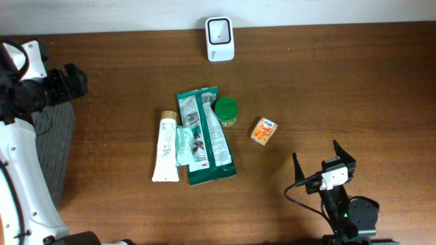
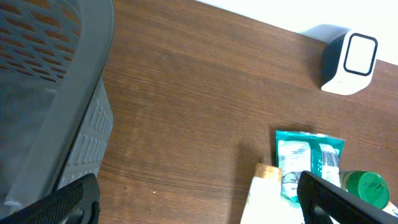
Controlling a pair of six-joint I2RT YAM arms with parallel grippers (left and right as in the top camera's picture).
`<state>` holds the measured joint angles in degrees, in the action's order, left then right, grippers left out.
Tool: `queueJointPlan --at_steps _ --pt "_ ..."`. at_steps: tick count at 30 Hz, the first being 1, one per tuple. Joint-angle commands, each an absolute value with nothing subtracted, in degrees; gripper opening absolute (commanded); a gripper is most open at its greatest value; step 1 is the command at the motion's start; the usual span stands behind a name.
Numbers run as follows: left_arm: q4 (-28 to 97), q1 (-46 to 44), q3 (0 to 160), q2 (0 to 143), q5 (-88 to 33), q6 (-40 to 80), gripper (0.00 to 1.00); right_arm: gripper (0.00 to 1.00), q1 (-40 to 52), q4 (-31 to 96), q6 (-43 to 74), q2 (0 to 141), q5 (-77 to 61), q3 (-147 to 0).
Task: Scan the item barcode
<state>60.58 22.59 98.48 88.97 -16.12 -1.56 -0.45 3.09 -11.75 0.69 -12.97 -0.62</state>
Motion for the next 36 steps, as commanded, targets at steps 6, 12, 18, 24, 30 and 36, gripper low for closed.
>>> queueJointPlan --at_steps 6,12,18,24,30,36 --pt "60.6 22.72 99.85 87.61 -17.19 -2.66 0.99 0.98 -0.73 3.44 -11.33 0.36 -13.06 -0.32" --pt "60.58 22.72 99.85 87.61 -17.19 -2.66 0.99 0.98 -0.73 3.44 -11.33 0.36 -13.06 -0.32" --pt "60.58 22.72 99.85 87.61 -17.19 -2.66 0.99 0.98 -0.73 3.42 -11.35 0.36 -13.02 -0.32" --pt "60.58 22.72 99.85 87.61 -17.19 -2.66 0.99 0.98 -0.73 2.61 -9.52 0.36 -21.04 -0.45" --pt "60.58 22.72 99.85 87.61 -17.19 -2.66 0.99 0.98 -0.78 7.07 -6.33 9.74 -26.59 -12.32" --pt "60.58 22.72 99.85 87.61 -17.19 -2.66 0.99 0.98 -0.78 27.81 -6.33 42.87 -31.53 -42.28"
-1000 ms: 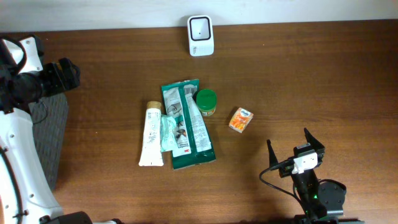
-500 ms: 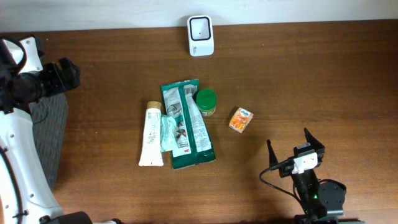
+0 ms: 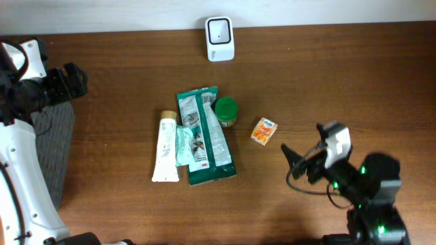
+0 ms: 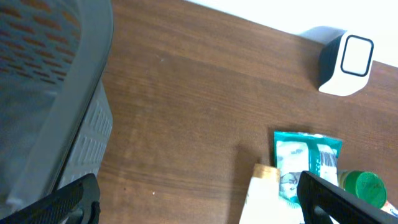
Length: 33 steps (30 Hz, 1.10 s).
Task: Scan the item barcode
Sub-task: 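Reach right gripper to orange tissue pack and grasp it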
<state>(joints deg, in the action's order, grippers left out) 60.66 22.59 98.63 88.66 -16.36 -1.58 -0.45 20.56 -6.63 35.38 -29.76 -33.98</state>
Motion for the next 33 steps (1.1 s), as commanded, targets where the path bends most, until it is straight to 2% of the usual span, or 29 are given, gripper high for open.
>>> queueJointPlan --at_steps 1,2,4,8,10,12,13,15,18,23,28,30,33 --pt "60.58 22.72 99.85 87.61 -17.19 -2.66 0.99 0.98 -0.78 31.97 -6.33 46.5 -31.53 -46.09" --pt "60.58 22.72 99.85 87.61 -17.19 -2.66 0.99 0.98 -0.78 39.29 -6.33 52.23 -31.53 -52.34" --pt "60.58 22.72 99.85 87.61 -17.17 -2.66 0.99 0.98 -0.78 43.31 -6.33 57.12 -32.51 -56.01" --pt "60.58 22.72 99.85 87.61 -17.19 -2.66 0.99 0.98 -0.75 42.39 -6.33 67.16 -39.0 -56.01" --pt "60.58 22.72 99.85 87.61 -17.17 -2.66 0.99 0.81 -0.71 40.27 0.3 71.94 -38.09 -56.03" --pt "60.58 22.72 99.85 87.61 -17.19 -2.66 0.99 0.74 -0.71 37.91 10.31 74.91 -34.24 -56.12" --pt "60.58 22.72 99.85 87.61 -17.19 -2.66 0.99 0.67 -0.64 36.88 17.06 76.47 -30.59 -56.12" --pt "60.58 22.72 99.85 87.61 -17.19 -2.66 0.99 0.61 2.48 36.01 25.19 79.68 -23.16 -56.12" --pt "60.58 22.72 99.85 87.61 -17.17 -2.66 0.99 0.57 8.25 35.07 33.32 85.23 -16.08 -56.12" --pt "60.58 22.72 99.85 87.61 -17.19 -2.66 0.99 0.45 10.59 27.55 37.01 99.0 -19.77 -56.12" --pt "60.58 22.72 99.85 87.61 -17.19 -2.66 0.99 0.41 10.87 25.23 38.02 101.47 -21.71 -56.14" --pt "60.58 22.72 99.85 87.61 -17.19 -2.66 0.99 0.34 10.87 23.35 38.0 103.7 -24.32 -56.29" --pt "60.58 22.72 99.85 87.61 -17.17 -2.66 0.99 0.3 10.81 24.8 37.19 106.37 -24.86 -58.28"
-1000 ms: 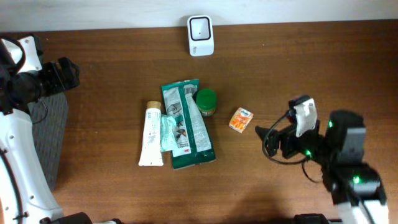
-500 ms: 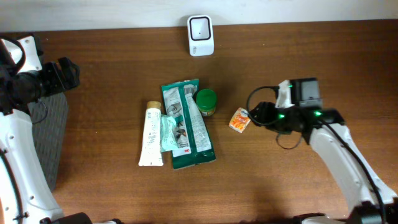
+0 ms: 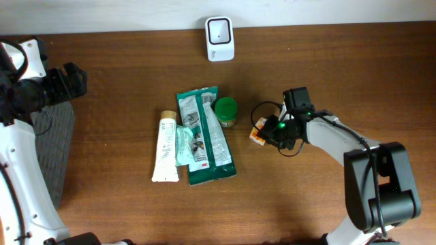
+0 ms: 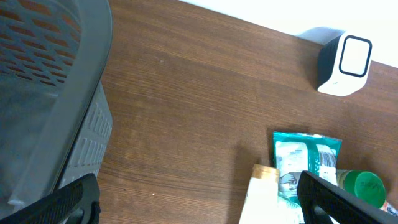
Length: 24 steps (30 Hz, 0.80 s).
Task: Scan the item barcode
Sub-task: 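Reach right gripper to orange tissue pack and grasp it, then lift tissue pack with right gripper and hold it to the scanner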
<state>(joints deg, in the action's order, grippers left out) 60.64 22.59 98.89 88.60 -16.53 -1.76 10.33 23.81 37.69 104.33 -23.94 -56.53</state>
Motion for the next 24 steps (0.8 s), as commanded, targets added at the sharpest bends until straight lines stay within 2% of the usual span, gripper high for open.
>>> queueJointPlan --at_steps 1,2,3,5,7,10,13,17,18,20,22,24 --pt "60.58 22.72 99.85 87.61 -17.19 -2.66 0.99 0.24 10.81 25.12 36.86 106.45 -24.69 -58.52" --pt "60.58 22.72 99.85 87.61 -17.19 -2.66 0.99 0.1 10.48 25.63 36.64 106.45 -24.69 -58.61" --pt "60.58 22.72 99.85 87.61 -17.19 -2.66 0.99 0.04 9.93 27.11 35.73 106.43 -25.17 -59.37" --pt "60.58 22.72 99.85 87.61 -17.19 -2.66 0.99 0.04 8.78 30.89 27.92 106.21 -25.43 -62.11" --pt "60.58 22.72 99.85 87.61 -17.19 -2.66 0.99 0.04 6.57 41.91 4.86 105.34 -25.54 -68.29" --pt "60.58 22.72 99.85 87.61 -17.17 -2.66 0.99 0.04 4.1 50.63 -18.63 105.27 -23.46 -71.68" --pt "60.58 22.72 99.85 87.61 -17.17 -2.66 0.99 0.04 2.48 51.2 -28.12 105.32 -14.24 -71.66" --pt "60.58 22.72 99.85 87.61 -17.19 -2.66 0.99 0.04 2.5 51.46 -28.18 105.36 -12.82 -71.64" --pt "60.58 22.72 99.85 87.61 -17.19 -2.66 0.99 0.06 2.48 51.92 -27.2 105.36 -12.8 -71.64" --pt "60.58 22.72 99.85 87.61 -17.19 -2.66 0.99 0.4 2.48 51.9 -22.5 105.36 -12.8 -71.64" --pt "60.58 22.72 99.85 87.61 -17.19 -2.66 0.99 0.47 2.48 51.92 -15.86 105.36 -12.82 -71.7" --pt "60.58 22.72 99.85 87.61 -17.17 -2.66 0.99 0.49 2.48 53.63 -12.38 105.36 -13.45 -73.17"
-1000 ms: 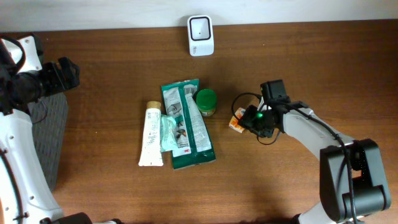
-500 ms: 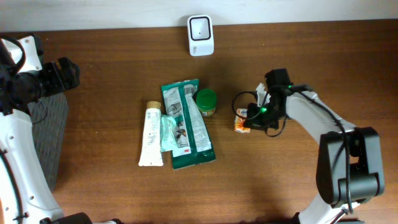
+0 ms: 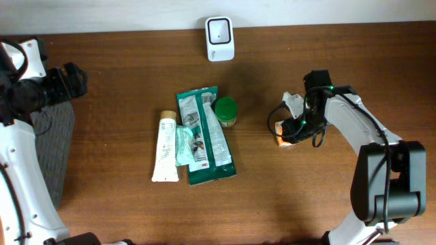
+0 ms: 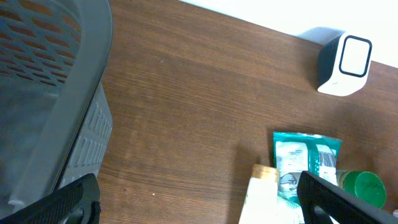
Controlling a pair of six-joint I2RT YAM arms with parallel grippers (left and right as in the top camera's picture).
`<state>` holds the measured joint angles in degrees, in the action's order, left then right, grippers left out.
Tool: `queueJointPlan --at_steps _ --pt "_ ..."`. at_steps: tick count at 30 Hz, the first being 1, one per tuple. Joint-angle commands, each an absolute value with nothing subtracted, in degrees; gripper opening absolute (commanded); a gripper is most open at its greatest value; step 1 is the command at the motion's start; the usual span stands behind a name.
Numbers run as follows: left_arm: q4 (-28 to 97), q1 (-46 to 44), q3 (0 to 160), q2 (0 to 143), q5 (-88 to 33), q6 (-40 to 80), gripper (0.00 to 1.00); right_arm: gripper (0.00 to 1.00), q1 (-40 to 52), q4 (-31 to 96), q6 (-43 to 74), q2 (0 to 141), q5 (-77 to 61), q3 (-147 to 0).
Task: Scan the item barcode
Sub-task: 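Lift tissue pack with right gripper and hold it to the scanner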
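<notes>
The white barcode scanner (image 3: 219,30) stands at the table's far edge, also in the left wrist view (image 4: 345,62). A small orange box (image 3: 282,134) sits right of the green-lidded jar (image 3: 226,111), between the fingers of my right gripper (image 3: 289,126), which appears shut on it; part of the box is hidden by the fingers. My left gripper (image 3: 68,82) stays at the far left, open and holding nothing (image 4: 199,205).
A green packet (image 3: 204,135) and a white tube (image 3: 165,146) lie side by side at mid-table, both showing in the left wrist view (image 4: 308,158). A grey mesh basket (image 4: 43,93) stands at the left edge under the left arm.
The orange box has shifted right, away from the jar, together with my right gripper, which now has it between its fingers. The left arm has not moved.
My right gripper first stood open near the table's front right. Then it was nearer the orange box, then right at the box beside the jar. Now the box is displaced to the right in its grip. The left arm stayed put throughout.
</notes>
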<state>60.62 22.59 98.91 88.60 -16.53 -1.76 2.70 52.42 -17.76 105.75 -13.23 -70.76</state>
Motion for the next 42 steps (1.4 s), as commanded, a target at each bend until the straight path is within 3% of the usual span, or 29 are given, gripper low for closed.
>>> queueJointPlan --at_steps 1,6,11,18,19,20,23,26,31,35,42 --pt "60.58 22.72 99.85 87.61 -17.19 -2.66 0.99 0.49 2.48 56.18 -10.94 105.34 -14.92 -75.29" --pt "60.58 22.72 99.85 87.61 -17.19 -2.66 0.99 0.52 2.48 58.5 -3.95 105.38 -14.04 -74.52" --pt "60.58 22.72 99.85 87.61 -17.19 -2.66 0.99 0.5 1.08 49.56 -1.61 105.41 -11.92 -67.85" --pt "60.58 22.72 99.85 87.61 -17.19 -2.66 0.99 0.29 0.69 39.55 -1.41 105.49 -17.23 -60.8" --pt "60.58 22.72 99.85 87.61 -17.17 -2.66 0.99 0.1 0.67 39.57 -1.39 105.49 -17.82 -60.8" --pt "60.58 22.72 99.85 87.61 -17.17 -2.66 0.99 0.04 0.67 39.53 -1.39 105.47 -19.73 -60.88" --pt "60.58 22.72 99.85 87.61 -17.19 -2.66 0.99 0.04 -0.73 42.3 -1.45 104.16 -31.22 -63.94" --pt "60.58 22.72 99.85 87.61 -17.19 -2.66 0.99 0.04 -5.5 45.69 -9.45 98.67 -58.35 -65.8" --pt "60.58 22.72 99.85 87.61 -17.17 -2.66 0.99 0.04 -8.27 45.25 -14.79 97.73 -88.4 -65.8" --pt "60.58 22.72 99.85 87.61 -17.19 -2.66 0.99 0.04 -8.27 47.11 -10.83 96.09 -88.97 -66.24" --pt "60.58 22.72 99.85 87.61 -17.19 -2.66 0.99 0.04 -8.27 48.4 -5.41 77.25 -88.95 -69.89"
